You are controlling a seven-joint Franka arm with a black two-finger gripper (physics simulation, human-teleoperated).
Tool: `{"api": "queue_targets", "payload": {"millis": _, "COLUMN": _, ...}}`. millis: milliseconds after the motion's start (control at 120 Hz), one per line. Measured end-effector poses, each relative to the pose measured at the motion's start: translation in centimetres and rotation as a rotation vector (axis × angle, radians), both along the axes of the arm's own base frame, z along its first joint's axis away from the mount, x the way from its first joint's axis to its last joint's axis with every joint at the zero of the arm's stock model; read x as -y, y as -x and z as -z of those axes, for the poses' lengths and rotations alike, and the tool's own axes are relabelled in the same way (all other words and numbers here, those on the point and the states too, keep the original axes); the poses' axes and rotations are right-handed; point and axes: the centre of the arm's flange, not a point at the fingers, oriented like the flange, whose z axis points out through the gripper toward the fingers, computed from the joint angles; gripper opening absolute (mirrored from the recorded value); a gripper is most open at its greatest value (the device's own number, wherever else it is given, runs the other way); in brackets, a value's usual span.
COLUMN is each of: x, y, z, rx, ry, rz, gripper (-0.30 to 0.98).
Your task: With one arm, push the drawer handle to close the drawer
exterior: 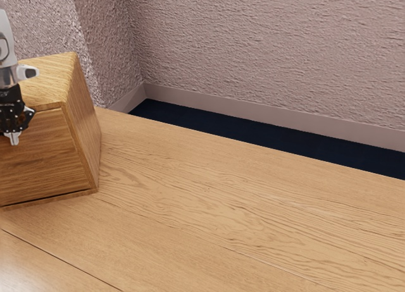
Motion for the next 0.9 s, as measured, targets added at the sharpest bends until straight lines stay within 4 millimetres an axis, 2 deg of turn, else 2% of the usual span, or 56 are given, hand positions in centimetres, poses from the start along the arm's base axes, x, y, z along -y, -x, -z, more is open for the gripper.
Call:
{"api": "queue_targets", "payload": {"millis": 267, "x": 0.0, "y": -0.3, "z": 0.2, "rx": 0.003, "ry": 0.019, "rz": 0.032, "gripper": -0.10}}
{"api": "queue_targets", "payload": {"millis": 333, "x": 0.5, "y": 0.2, "z": 0.2, "rx": 0.006, "ry": 0.036, "rz": 0.042, "gripper": -0.10}}
{"api": "queue_targets", "payload": {"millis": 400, "x": 1.8, "y": 1.2, "z": -0.4, "rx": 0.020, "ry": 0.060, "rz": 0.063, "gripper": -0.10}}
{"api": "queue_targets", "payload": {"millis": 425, "x": 3.0, "y": 1.4, "z": -0.9, "rx": 0.028, "ry": 0.068, "rz": 0.087, "gripper": -0.10}}
{"api": "queue_targets", "payload": {"millis": 458, "x": 5.8, "y": 0.8, "z": -1.7, "rx": 0.036, "ry": 0.077, "rz": 0.146, "gripper": -0.10}}
{"api": "queue_targets", "payload": {"millis": 583, "x": 21.6, "y": -2.9, "z": -3.9, "rx": 0.047, "ry": 0.106, "rz": 0.451, "gripper": -0.10}}
{"api": "queue_targets", "payload": {"millis": 617, "x": 24.8, "y": -3.6, "z": -5.1, "rx": 0.064, "ry": 0.102, "rz": 0.513, "gripper": -0.09}}
{"api": "queue_targets", "payload": {"millis": 650, "x": 27.2, "y": -4.2, "z": -6.2, "rx": 0.082, "ry": 0.099, "rz": 0.557, "gripper": -0.06}}
{"api": "queue_targets", "payload": {"millis": 683, "x": 28.6, "y": -4.9, "z": -7.5, "rx": 0.107, "ry": 0.096, "rz": 0.582, "gripper": 0.01}}
{"api": "queue_targets", "payload": {"millis": 733, "x": 29.4, "y": -5.7, "z": -10.0, "rx": 0.157, "ry": 0.089, "rz": 0.600, "gripper": 0.12}}
{"api": "queue_targets", "payload": {"millis": 808, "x": 29.5, "y": -6.0, "z": -12.8, "rx": 0.212, "ry": 0.082, "rz": 0.605, "gripper": 0.29}}
{"api": "queue_targets", "payload": {"millis": 900, "x": 29.3, "y": -6.0, "z": -15.2, "rx": 0.256, "ry": 0.072, "rz": 0.605, "gripper": 0.43}}
